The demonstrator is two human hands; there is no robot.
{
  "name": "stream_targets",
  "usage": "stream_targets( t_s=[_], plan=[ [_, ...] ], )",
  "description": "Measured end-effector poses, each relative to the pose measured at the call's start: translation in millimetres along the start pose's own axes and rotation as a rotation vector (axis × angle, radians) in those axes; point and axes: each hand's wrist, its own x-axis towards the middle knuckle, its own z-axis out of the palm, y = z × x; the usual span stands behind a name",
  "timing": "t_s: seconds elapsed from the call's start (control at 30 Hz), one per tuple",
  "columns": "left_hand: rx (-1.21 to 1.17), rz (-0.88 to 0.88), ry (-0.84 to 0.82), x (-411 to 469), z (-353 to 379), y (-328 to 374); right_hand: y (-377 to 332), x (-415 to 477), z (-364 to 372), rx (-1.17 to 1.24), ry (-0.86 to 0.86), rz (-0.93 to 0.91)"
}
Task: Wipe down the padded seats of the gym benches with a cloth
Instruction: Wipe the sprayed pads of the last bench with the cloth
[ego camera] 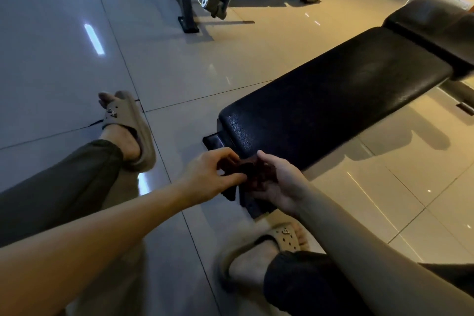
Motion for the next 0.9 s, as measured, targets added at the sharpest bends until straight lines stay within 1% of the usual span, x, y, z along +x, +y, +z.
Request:
stream_targets(
  t_s=[0.1,0.17,0.27,0.33,0.4,0.47,0.57,0.67,0.73,0.8,0.9],
  plan=[
    [-0.132,-0.053,0.026,-11,8,6,4,-15,-6,0.001,-0.017,-0.012],
    [-0.168,-0.093,0.055,-16,14,12,6,-24,-8,-0.080,-0.013,-0.031],
    [-0.150,-0.144,0.076,-28,24,24,12,-37,-8,-0.191,0.059,-0.040],
    [-0.125,-0.178,0.070,-42,31,36,18,-45,-6,-0.212,0.092,-0.053],
    [-0.096,-0.205,0.059,-52,36,47,22,-53,-3,-0.220,0.090,-0.061],
    [-0.116,-0.279,0.104,-53,35,54,18,-62,-1,-0.259,0.066,-0.044],
    [-0.308,-0.482,0.182,-45,29,62,7,-68,0,-0.327,0.039,-0.049],
    [-0.502,-0.607,0.270,-28,34,63,1,-63,1,-0.407,0.062,-0.129],
    [-0.652,-0.680,0.339,-14,43,59,0,-53,3,-0.457,0.092,-0.151],
    [-0.791,-0.681,0.377,-3,53,52,-3,-44,8,-0.530,0.124,-0.157],
    [-0.859,-0.620,0.386,7,62,33,-12,-30,9,-0.606,0.157,-0.190]
  ],
)
